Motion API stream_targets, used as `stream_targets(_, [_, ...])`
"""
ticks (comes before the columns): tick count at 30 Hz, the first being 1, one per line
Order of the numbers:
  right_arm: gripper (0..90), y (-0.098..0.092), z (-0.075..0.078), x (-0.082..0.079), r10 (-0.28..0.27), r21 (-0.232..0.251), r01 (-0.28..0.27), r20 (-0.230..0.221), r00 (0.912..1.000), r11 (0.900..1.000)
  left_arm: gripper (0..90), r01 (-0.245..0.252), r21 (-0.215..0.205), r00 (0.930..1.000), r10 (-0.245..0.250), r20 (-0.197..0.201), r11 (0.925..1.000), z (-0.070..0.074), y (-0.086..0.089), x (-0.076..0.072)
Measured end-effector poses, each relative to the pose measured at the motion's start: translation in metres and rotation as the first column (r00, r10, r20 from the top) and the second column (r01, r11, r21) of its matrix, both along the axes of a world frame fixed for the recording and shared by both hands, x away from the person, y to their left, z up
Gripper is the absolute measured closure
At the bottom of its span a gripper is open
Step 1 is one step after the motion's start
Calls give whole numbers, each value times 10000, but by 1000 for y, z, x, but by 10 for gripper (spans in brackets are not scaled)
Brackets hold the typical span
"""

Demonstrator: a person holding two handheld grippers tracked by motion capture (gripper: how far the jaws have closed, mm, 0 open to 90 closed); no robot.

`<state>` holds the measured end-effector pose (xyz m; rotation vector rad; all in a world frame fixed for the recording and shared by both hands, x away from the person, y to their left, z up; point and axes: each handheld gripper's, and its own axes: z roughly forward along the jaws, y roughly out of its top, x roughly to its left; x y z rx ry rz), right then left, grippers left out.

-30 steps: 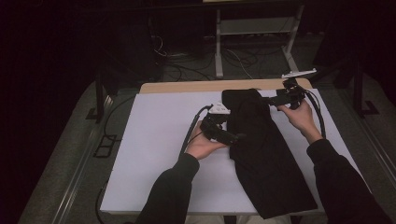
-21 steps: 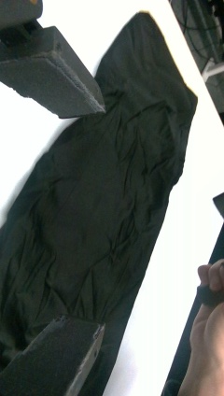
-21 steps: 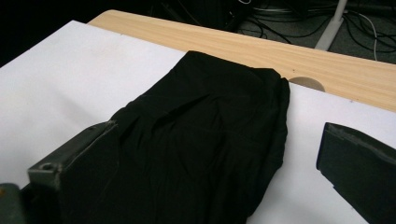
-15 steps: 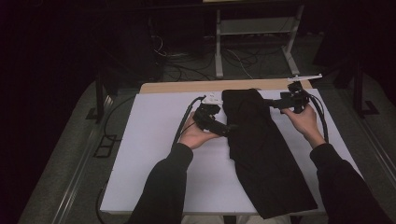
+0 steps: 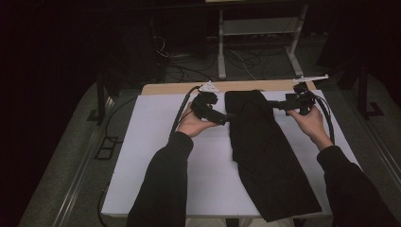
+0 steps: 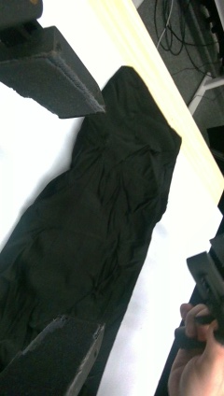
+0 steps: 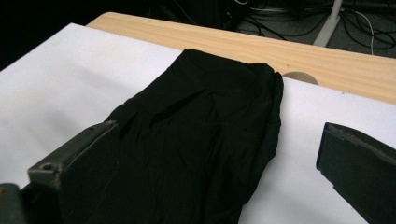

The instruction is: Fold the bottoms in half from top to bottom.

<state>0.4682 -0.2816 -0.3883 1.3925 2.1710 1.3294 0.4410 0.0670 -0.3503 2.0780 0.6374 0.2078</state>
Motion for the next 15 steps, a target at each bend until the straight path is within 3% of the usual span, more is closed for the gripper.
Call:
stream_targets(4, [0,1,3,-1,33,-48,-32,151,9999,10000,0,-128,-377,9995,117,-300,9992,2,3,11])
stream_targets(11, [0,0,3,1,-23,-95,26,282,9996,10000,0,-531,-507,9985,523,-164,9973,6,4,26])
stream_targets(15, [0,-1,4,5,-6,-159,7,92,10000,9999,0,-716,-750,9973,700,-237,9946,6,4,34])
